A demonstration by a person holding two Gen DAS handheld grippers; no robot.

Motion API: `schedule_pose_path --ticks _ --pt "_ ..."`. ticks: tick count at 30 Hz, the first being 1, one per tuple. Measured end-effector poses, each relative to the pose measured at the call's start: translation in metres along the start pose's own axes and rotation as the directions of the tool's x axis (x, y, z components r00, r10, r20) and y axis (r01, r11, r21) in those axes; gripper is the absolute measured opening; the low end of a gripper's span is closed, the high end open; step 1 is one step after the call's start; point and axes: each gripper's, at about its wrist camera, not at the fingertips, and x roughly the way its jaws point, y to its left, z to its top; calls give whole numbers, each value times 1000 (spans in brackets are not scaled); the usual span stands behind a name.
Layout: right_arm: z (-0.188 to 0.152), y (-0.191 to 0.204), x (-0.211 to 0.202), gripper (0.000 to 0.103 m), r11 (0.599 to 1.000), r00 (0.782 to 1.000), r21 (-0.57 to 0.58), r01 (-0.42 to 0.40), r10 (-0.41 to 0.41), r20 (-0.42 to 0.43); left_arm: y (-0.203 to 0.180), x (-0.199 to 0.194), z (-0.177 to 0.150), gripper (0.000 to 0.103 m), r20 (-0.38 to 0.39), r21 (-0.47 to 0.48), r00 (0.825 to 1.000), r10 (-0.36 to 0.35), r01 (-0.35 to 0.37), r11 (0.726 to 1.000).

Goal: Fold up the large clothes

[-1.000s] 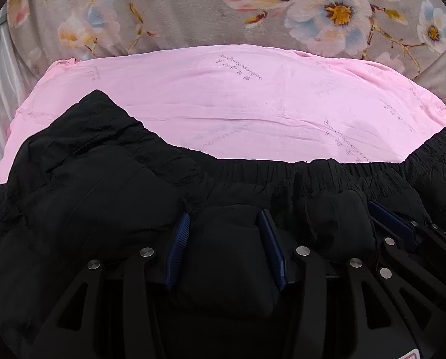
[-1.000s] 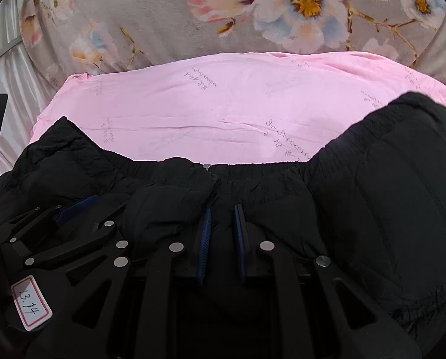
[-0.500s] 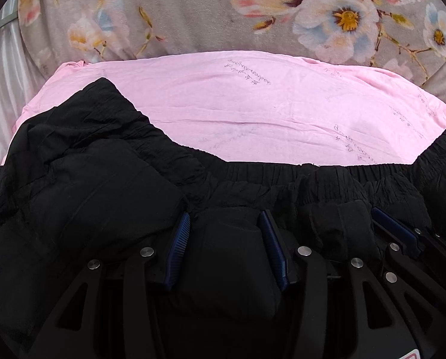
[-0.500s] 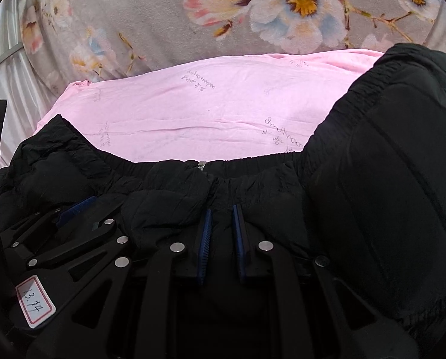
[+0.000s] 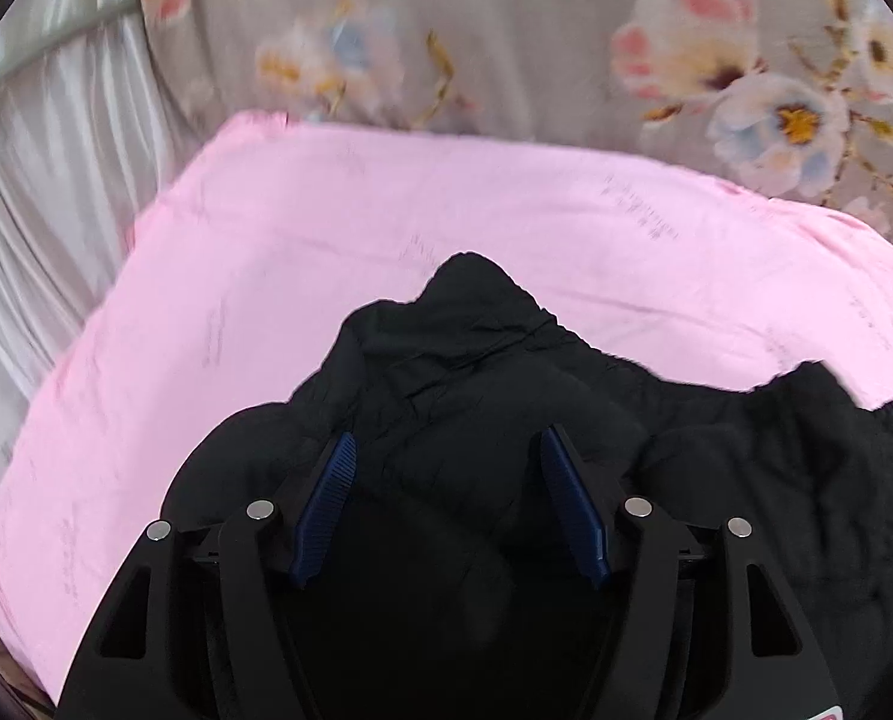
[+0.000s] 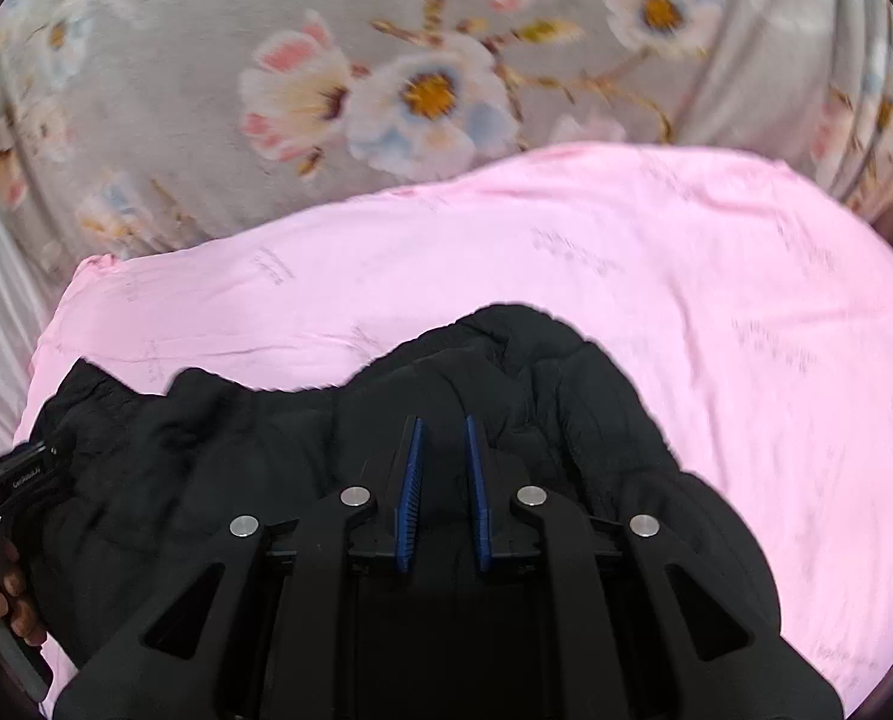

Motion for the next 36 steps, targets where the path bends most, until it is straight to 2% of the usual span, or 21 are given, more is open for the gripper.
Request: schedule_pose_path --ticks 5,8,20,27,30,32,34,36 --pt "-12 -15 34 13 1000 998 25 15 -14 -54 -8 30 -8 64 -26 30 999 46 -45 999" --pt "-18 -18 48 13 999 997 34 11 -8 -78 -8 42 -14 64 -26 14 998 52 -52 999" --pt "-41 -17 56 12 999 999 3 41 -41 -8 -10 58 -25 65 48 -14 997 68 -67 998" --pt "-43 -13 59 12 998 998 -8 57 -57 4 -11 61 -26 65 49 -16 996 71 -70 997" --pt "-35 -12 60 13 998 997 -18 61 -62 -51 -8 56 -20 65 -1 -3 998 61 -61 998" --pt "-26 -7 51 14 996 992 -32 84 -87 -90 3 40 -14 65 -45 -30 999 16 -18 999" --pt "-17 0 22 16 997 996 -33 65 -66 -53 17 18 -13 65 -33 -68 999 -41 38 997" --pt "-11 10 -7 17 998 999 -48 39 -40 -10 27 -2 -15 65 -30 -87 998 -54 52 995"
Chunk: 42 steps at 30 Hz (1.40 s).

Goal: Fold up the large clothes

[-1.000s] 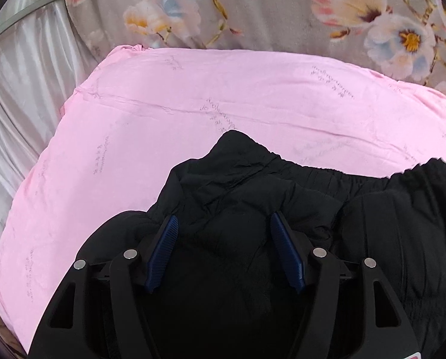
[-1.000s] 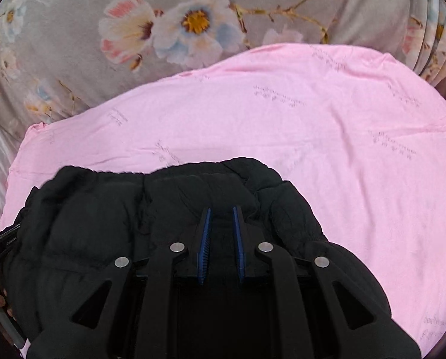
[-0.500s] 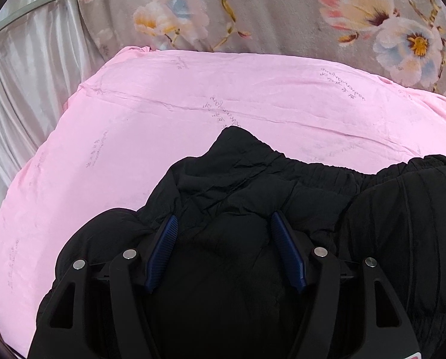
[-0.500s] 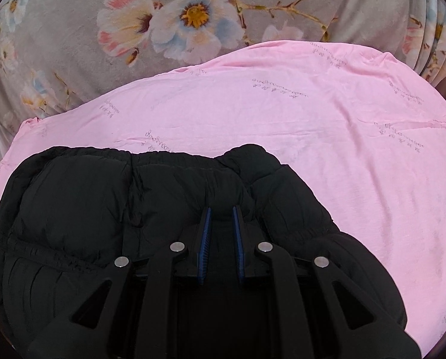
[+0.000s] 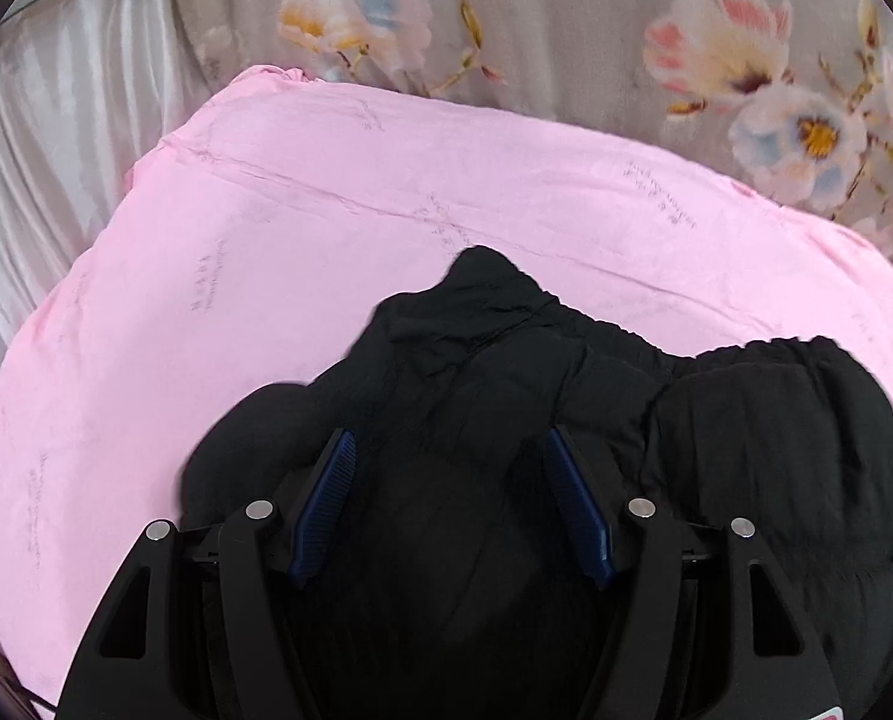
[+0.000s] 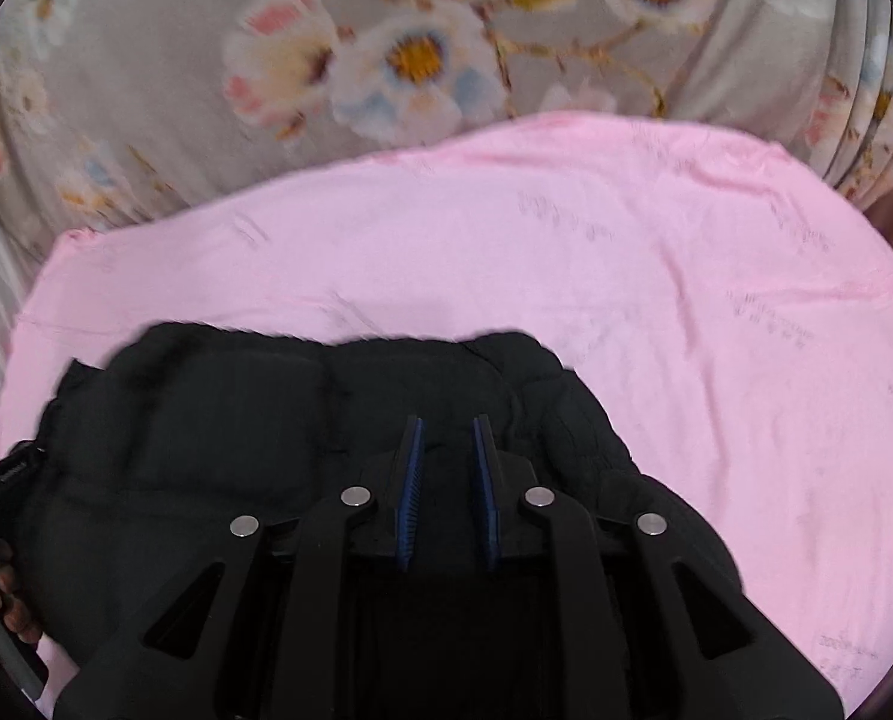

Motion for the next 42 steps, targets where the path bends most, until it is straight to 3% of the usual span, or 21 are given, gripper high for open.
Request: schedule_pose_path --ticks 3,5,10,13,16,23,27,30,35,38,40,41,42 --pt "2 14 -32 17 999 998 15 -50 49 36 12 -26 -6 66 3 -19 1000 -13 13 1000" --pt "-2 30 -49 17 995 994 25 -99 98 40 17 -38 -12 69 3 -20 999 36 -36 999" --pt "-19 91 -56 17 977 978 -44 -210 210 -10 31 -48 -27 69 -32 -60 998 45 -47 997" --pt "-32 122 -42 17 969 975 -117 -218 212 -60 38 -54 -31 69 -44 -85 999 25 -29 996" --pt "-47 130 -16 16 972 974 -114 -203 188 -126 36 -61 -32 69 -50 -80 999 7 -11 997" --pt "-61 123 12 14 974 968 -96 -204 186 -167 7 -68 -26 69 -29 -7 999 -34 34 999" --pt "-65 122 17 13 973 967 -104 -208 189 -170 5 -54 -33 69 -74 -28 997 -34 32 999" --pt "-64 123 17 13 971 965 -106 -213 192 -179 21 -61 -33 70 -66 -86 996 -67 61 994" --pt "-64 122 19 13 969 961 -103 -224 202 -189 81 -71 -37 70 -77 -258 993 -87 64 964" --pt "-64 123 20 13 970 962 -100 -222 200 -187 118 -54 -54 70 -147 -371 981 -126 63 926" --pt "-65 123 21 13 970 962 -101 -222 201 -186 135 -44 -65 71 -147 -466 965 -218 127 876" --pt "-65 124 21 13 970 962 -101 -220 199 -185 143 -39 -71 71 -129 -526 953 -273 168 834" --pt "-65 124 21 12 970 962 -101 -220 199 -185 146 -36 -74 72 -121 -550 947 -296 185 815"
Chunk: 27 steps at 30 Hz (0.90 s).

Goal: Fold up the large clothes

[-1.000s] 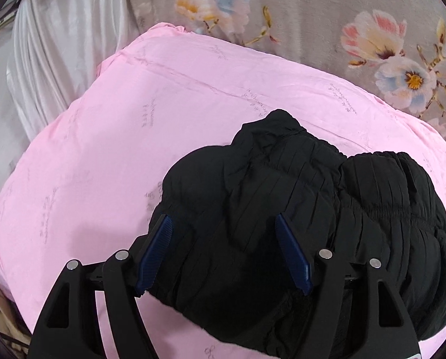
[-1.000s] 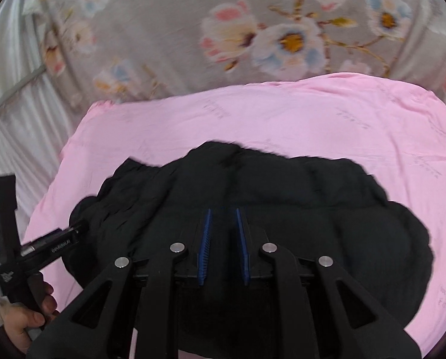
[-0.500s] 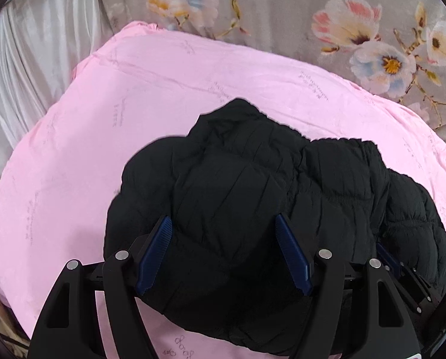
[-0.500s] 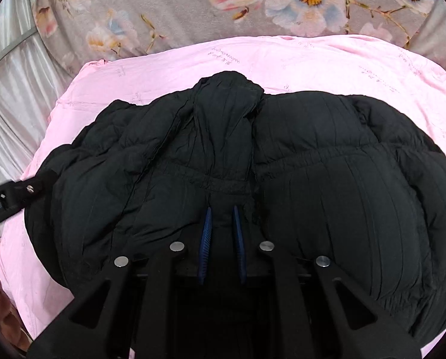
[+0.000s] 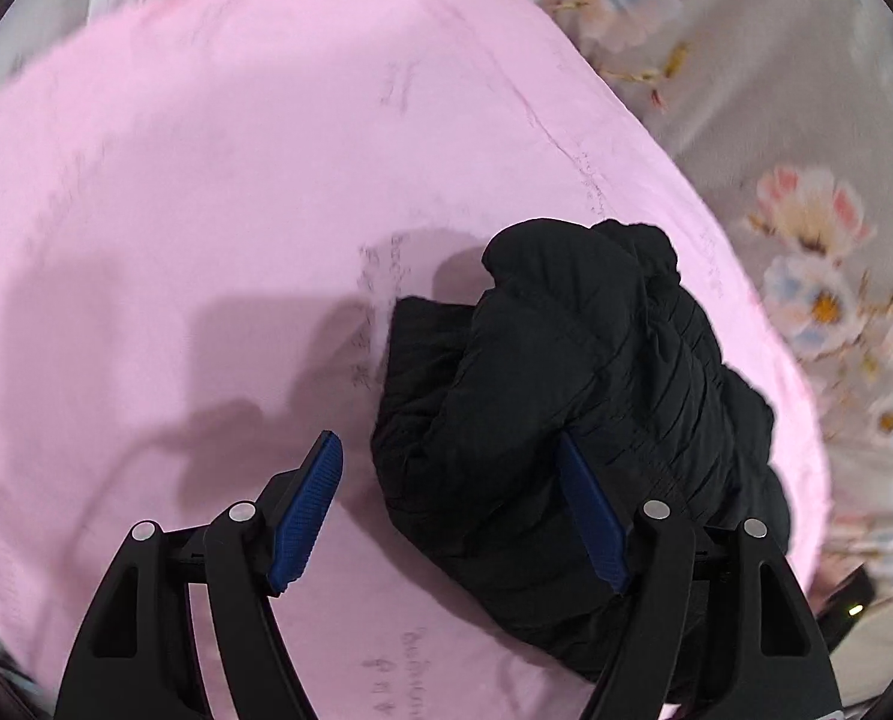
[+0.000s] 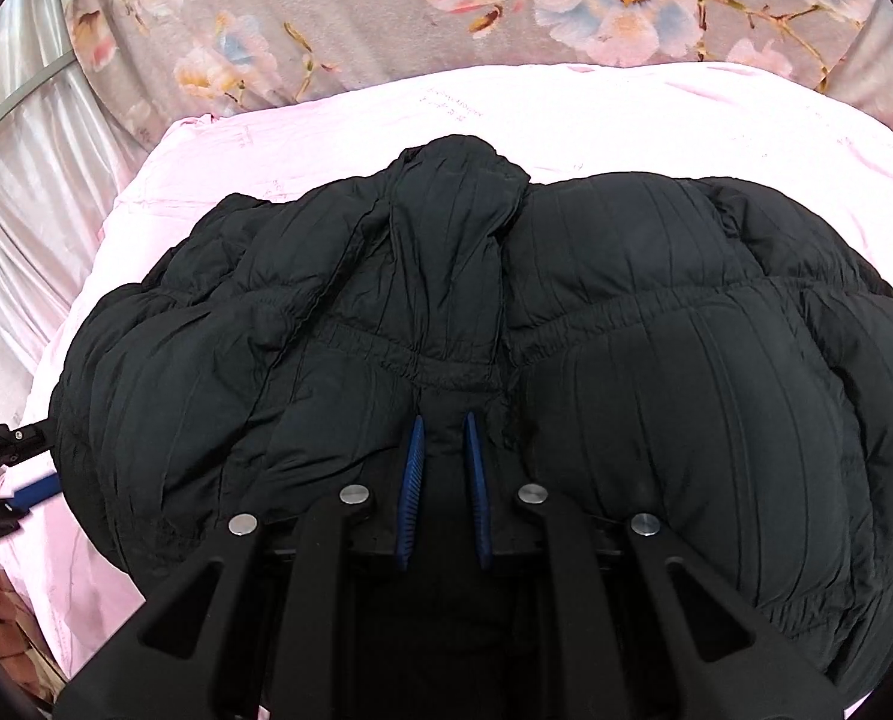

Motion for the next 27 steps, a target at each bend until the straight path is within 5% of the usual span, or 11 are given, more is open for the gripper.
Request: schedule_pose_path --ticks 5,10,15,17,23,27 --pt "0 1 1 12 1000 1000 -12 3 -4 -2 14 2 -3 72 1 -97 995 -102 102 990" --pt "0 2 2 12 1000 1000 -15 9 -8 2 37 23 -7 82 -27 -270 973 -227 212 939" --pt "0 4 2 12 1000 1000 -14 13 -13 1 50 47 -13 86 -14 -383 930 -368 335 861" --pt "0 4 2 12 1000 1000 -13 14 -14 2 51 50 -13 78 -9 -391 912 -410 374 841" --pt "0 4 5 12 1000 1000 -12 16 -16 0 20 21 0 45 -12 -229 913 -407 394 890" --pt "1 3 8 12 1000 1000 -3 22 -22 -9 -48 -25 1 39 -5 47 928 -372 372 927"
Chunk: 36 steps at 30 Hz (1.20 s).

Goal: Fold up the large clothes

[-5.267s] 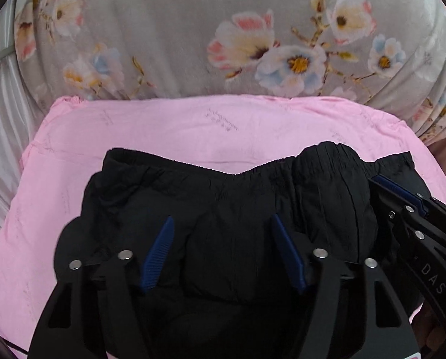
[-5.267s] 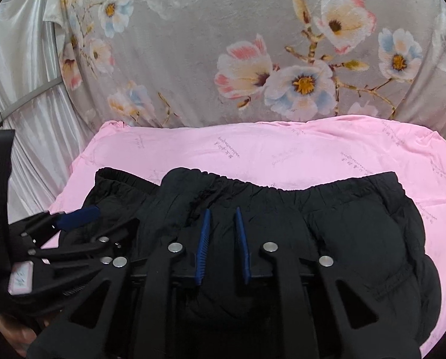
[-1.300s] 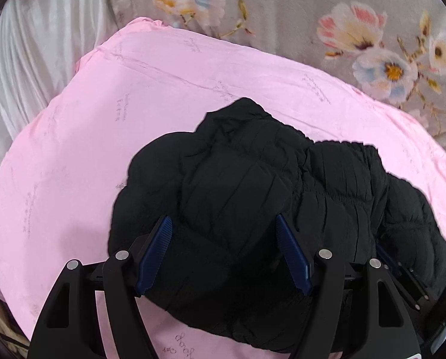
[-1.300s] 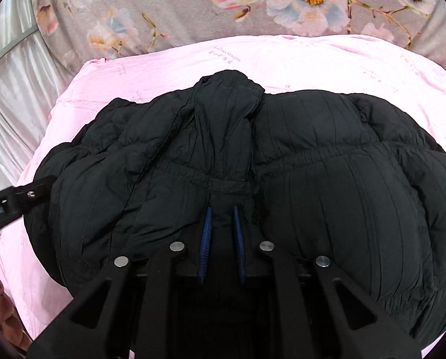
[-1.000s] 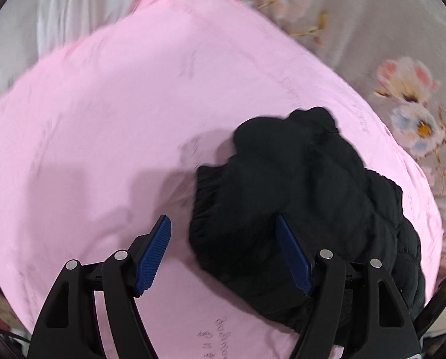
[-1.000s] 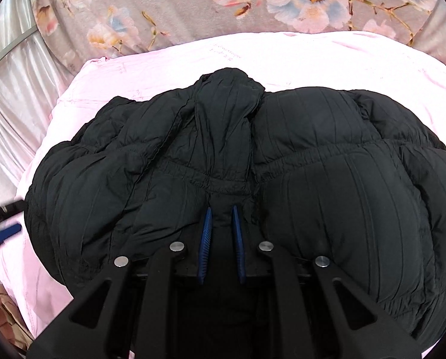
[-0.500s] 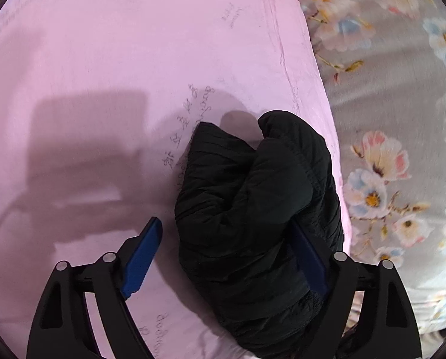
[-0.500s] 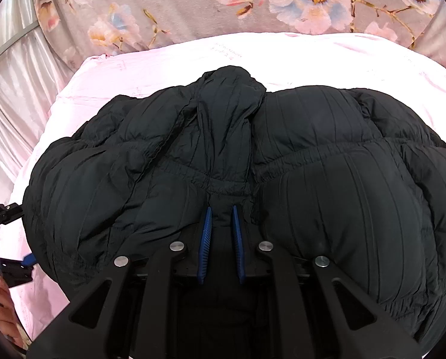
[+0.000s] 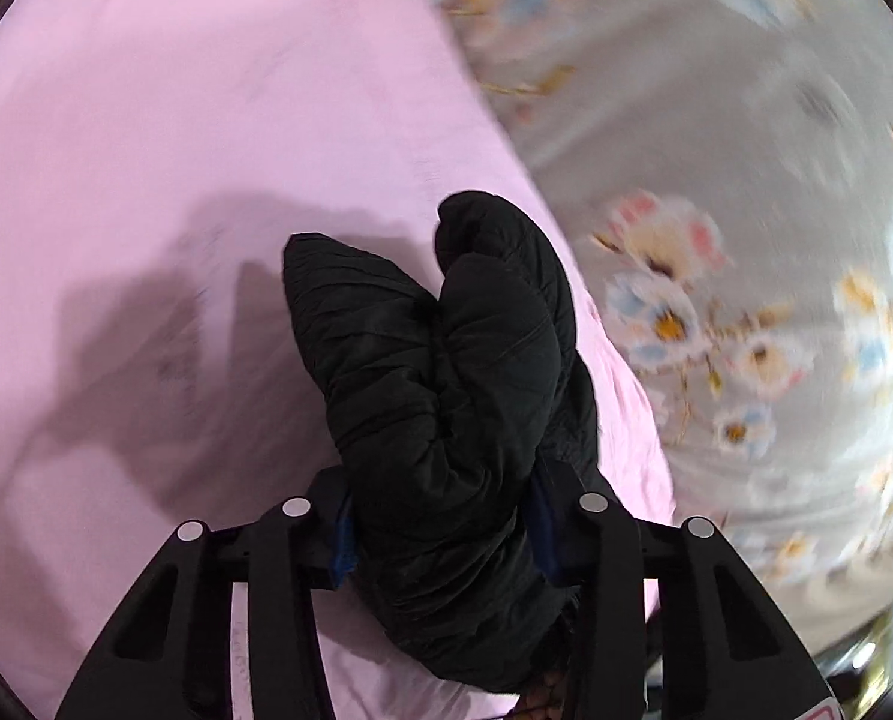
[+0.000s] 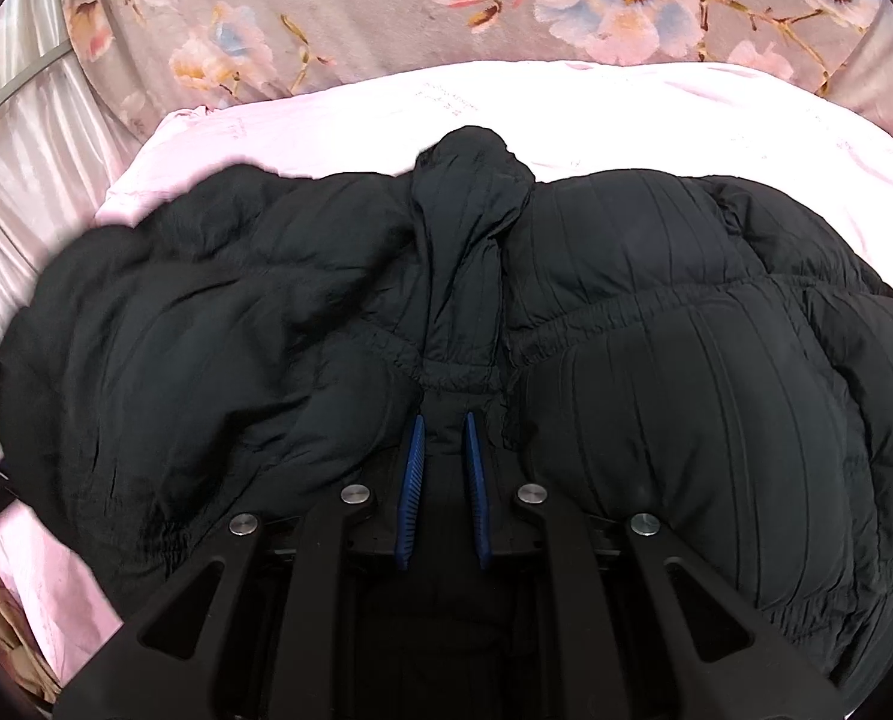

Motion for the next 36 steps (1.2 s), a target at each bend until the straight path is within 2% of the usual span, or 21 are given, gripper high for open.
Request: schedule_pose_path --ticks 3,6,8,10,11,13,15,17,21,24,27,29,32,36 --pt "0 -6 2 12 1000 1000 27 -11 11 -5 -72 -7 -13 36 -8 234 1000 10 -8 972" --pt "1 -17 3 10 996 999 72 -45 46 -11 -136 0 -36 35 -24 419 999 29 -17 908" --pt "3 -26 -1 9 992 997 103 -72 75 -18 -177 7 -58 35 -30 538 999 45 -22 843" --pt "3 -42 -14 8 980 994 167 -111 114 -7 -209 13 -76 34 -42 617 998 42 -8 787" --pt "2 -50 -21 8 970 991 202 -133 135 4 -220 17 -81 34 -45 640 998 43 -4 768" --pt "-8 -74 -50 11 941 981 277 -195 187 54 -248 24 -102 34 -55 713 997 50 4 701" --pt "-19 -94 -81 11 927 975 304 -218 196 101 -272 36 -122 34 -70 768 996 62 14 641" --pt "-34 -119 -113 11 922 974 323 -214 174 146 -292 52 -145 33 -106 810 991 77 41 584" --pt "-61 -188 -157 11 918 987 386 -89 29 159 -321 90 -198 33 -151 874 981 124 74 481" --pt "-69 -224 -183 11 911 983 411 -31 -46 175 -337 122 -239 33 -181 902 971 157 100 420" --pt "-68 -240 -203 11 922 976 386 16 -99 196 -343 149 -274 33 -192 923 963 192 110 368" --pt "-68 -244 -213 11 931 970 361 55 -136 203 -345 165 -293 33 -191 932 959 211 110 344" --pt "-70 -263 -225 11 934 962 344 95 -175 210 -349 187 -314 33 -177 942 955 238 94 323" --pt "-80 -280 -240 11 929 957 350 122 -203 206 -349 211 -332 33 -170 947 948 268 82 310"
